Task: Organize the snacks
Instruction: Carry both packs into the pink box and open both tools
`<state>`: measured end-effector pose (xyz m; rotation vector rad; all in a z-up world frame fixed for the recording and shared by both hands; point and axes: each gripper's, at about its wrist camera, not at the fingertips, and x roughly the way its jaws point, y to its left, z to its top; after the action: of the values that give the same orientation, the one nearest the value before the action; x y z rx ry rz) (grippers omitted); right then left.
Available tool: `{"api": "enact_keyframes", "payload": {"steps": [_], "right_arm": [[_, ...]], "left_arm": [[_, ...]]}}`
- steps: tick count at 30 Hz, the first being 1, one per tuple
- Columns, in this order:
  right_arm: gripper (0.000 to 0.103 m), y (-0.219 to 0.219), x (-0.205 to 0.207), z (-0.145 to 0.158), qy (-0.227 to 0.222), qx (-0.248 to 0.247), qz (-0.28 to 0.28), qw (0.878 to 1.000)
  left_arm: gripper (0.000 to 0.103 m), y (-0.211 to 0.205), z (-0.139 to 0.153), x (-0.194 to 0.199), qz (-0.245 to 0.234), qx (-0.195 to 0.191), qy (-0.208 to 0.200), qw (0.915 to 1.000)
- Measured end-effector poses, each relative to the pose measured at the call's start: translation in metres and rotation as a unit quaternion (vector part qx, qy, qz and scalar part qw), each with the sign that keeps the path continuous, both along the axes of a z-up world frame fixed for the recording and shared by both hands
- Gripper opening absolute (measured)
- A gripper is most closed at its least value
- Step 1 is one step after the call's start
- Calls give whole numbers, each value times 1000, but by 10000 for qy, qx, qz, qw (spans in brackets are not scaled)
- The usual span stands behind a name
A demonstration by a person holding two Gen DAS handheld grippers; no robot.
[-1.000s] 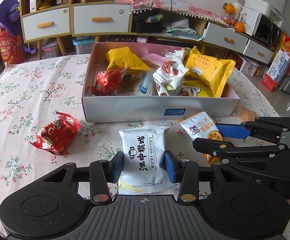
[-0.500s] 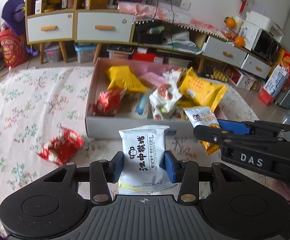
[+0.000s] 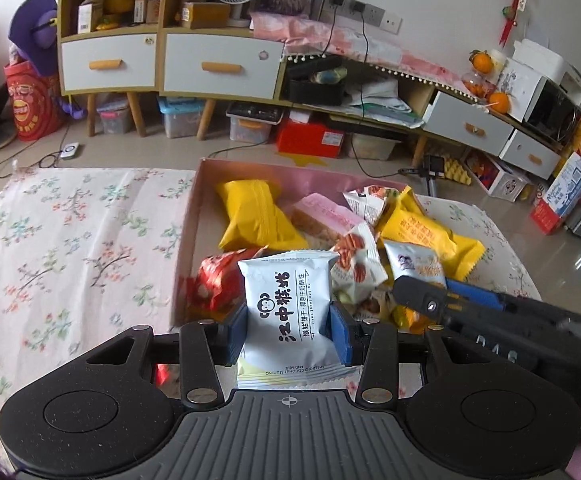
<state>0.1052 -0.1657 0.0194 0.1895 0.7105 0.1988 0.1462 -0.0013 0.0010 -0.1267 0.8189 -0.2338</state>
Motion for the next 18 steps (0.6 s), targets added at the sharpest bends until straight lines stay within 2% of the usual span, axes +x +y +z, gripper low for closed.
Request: {"api": "enact_keyframes", "payload": {"steps": [5, 14, 18], "right_arm": [[36, 0, 4, -6, 48, -48, -178, 9998], [36, -6, 11, -14, 58, 2, -553, 9985], [37, -7, 10, -15, 23, 16, -578, 9983]], "left_arm": [[41, 1, -13, 16, 79, -45, 66, 9999], [41, -1, -22, 23, -6, -46, -436, 9990], [42, -2, -26, 24, -110, -162, -575, 9982]]}}
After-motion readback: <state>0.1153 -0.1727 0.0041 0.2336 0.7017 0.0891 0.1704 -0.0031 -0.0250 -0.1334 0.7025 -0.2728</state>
